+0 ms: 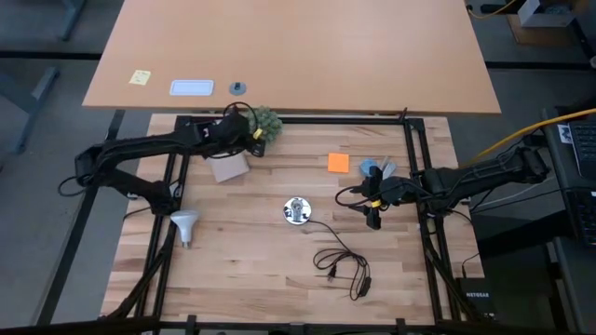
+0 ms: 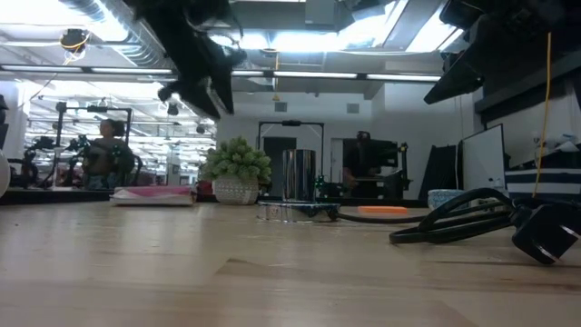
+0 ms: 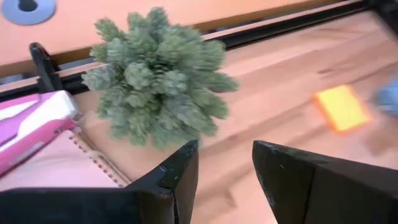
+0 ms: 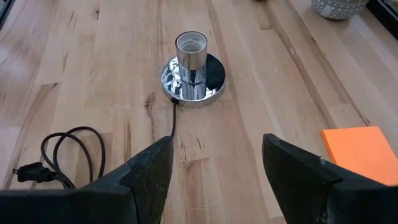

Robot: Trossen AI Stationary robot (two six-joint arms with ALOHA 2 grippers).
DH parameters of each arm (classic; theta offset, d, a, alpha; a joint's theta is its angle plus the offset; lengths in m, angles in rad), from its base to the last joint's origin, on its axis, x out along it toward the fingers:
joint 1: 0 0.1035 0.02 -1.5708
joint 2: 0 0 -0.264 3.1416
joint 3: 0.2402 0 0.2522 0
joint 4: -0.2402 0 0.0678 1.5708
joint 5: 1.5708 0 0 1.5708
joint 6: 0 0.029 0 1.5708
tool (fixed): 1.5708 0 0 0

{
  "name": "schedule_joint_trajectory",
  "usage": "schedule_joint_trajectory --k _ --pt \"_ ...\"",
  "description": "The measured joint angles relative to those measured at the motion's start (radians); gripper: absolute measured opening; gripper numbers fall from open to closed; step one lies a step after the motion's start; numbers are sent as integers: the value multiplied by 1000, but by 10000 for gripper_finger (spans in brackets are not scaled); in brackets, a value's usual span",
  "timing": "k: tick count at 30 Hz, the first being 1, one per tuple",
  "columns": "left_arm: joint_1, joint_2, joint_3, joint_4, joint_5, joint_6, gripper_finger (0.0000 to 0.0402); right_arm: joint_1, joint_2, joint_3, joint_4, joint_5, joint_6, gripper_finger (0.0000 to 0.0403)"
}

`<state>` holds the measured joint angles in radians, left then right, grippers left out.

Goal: Screw lightbulb
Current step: Move the potted plant on top of the table, then insert the white lightbulb into the silver lamp

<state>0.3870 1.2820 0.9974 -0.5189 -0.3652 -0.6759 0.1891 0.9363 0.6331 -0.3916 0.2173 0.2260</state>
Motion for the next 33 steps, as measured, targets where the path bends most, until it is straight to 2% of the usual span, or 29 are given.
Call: schedule_joint_trajectory --k 10,15,21,26,33 --pt "-253 -176 1 -165 -7 -204 141 0 0 0 0 0 4 246" --pt "-396 -236 1 -254 -91 -317 141 0 0 0 1 0 6 246" --pt "-528 -280 1 -453 -219 -501 141 0 0 0 0 0 6 246" --pt "-616 -272 1 -616 -216 -724 141 0 0 0 0 0 14 246" --pt "-736 -238 1 -651 -151 -919 141 0 0 0 0 0 39 246"
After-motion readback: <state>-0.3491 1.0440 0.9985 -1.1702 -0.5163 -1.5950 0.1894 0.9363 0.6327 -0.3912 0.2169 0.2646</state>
